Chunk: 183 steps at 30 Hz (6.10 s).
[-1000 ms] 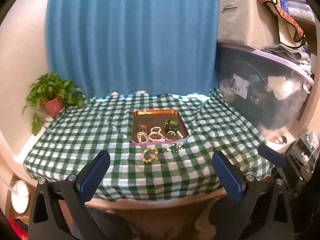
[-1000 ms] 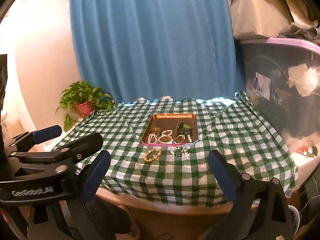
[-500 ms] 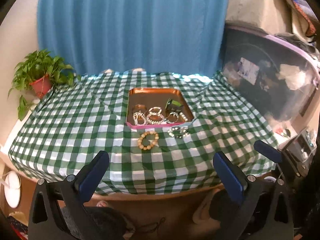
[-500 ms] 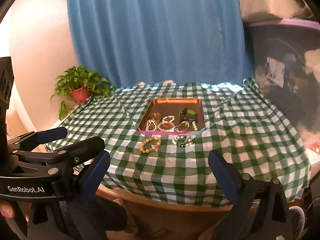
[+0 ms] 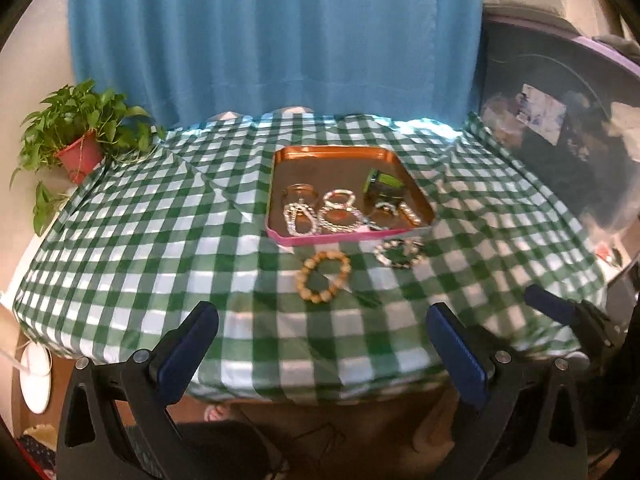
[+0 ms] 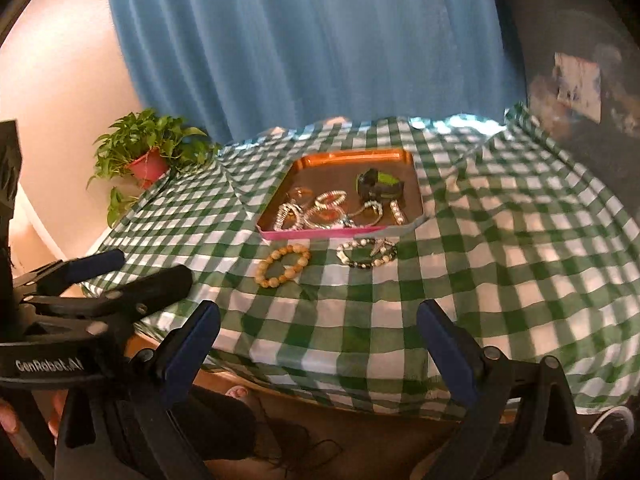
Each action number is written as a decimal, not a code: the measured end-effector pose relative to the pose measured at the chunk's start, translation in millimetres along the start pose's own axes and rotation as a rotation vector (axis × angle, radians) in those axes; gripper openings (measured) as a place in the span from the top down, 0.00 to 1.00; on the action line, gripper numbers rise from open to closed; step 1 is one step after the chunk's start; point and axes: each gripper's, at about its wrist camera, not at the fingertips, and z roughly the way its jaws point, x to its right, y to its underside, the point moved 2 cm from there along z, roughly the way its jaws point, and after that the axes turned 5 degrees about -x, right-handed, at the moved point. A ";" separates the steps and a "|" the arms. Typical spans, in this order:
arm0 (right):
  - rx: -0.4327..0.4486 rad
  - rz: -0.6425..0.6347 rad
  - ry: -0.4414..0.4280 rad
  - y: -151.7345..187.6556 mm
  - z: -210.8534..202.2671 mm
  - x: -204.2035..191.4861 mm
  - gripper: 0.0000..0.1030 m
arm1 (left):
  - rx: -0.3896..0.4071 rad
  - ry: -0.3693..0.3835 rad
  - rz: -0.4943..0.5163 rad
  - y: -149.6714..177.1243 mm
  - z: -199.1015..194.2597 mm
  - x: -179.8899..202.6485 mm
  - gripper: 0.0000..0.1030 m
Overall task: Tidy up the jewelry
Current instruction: 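Lower the left tool onto the wooden bead bracelet while the right tool approaches the black beaded bracelet, then close the left tool on the wooden bead bracelet while the right tool grips the black beaded bracelet, then carry the wooden bracelet with the left tool while the right tool carries the black bracelet, then open the left tool over the tray while the right tool releases the black bracelet there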
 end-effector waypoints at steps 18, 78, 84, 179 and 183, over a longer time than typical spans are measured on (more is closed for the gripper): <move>-0.097 -0.136 0.047 -47.0 117.5 60.6 0.49 | -0.161 0.064 0.074 -25.9 154.5 -19.9 0.28; -0.062 -0.194 0.093 -45.3 104.0 32.0 0.95 | -0.050 0.137 0.024 -23.6 87.9 -21.7 0.88; -0.028 -0.154 0.070 -48.9 67.7 24.0 0.95 | 0.017 0.128 0.004 -33.9 42.8 -18.9 0.88; -0.123 -0.081 0.087 -130.6 232.0 65.2 0.45 | -0.107 0.124 -0.020 -125.9 248.7 -34.2 0.58; -0.117 -0.074 0.094 -125.5 222.7 62.2 0.46 | -0.025 0.081 0.024 -119.5 222.8 -25.9 0.26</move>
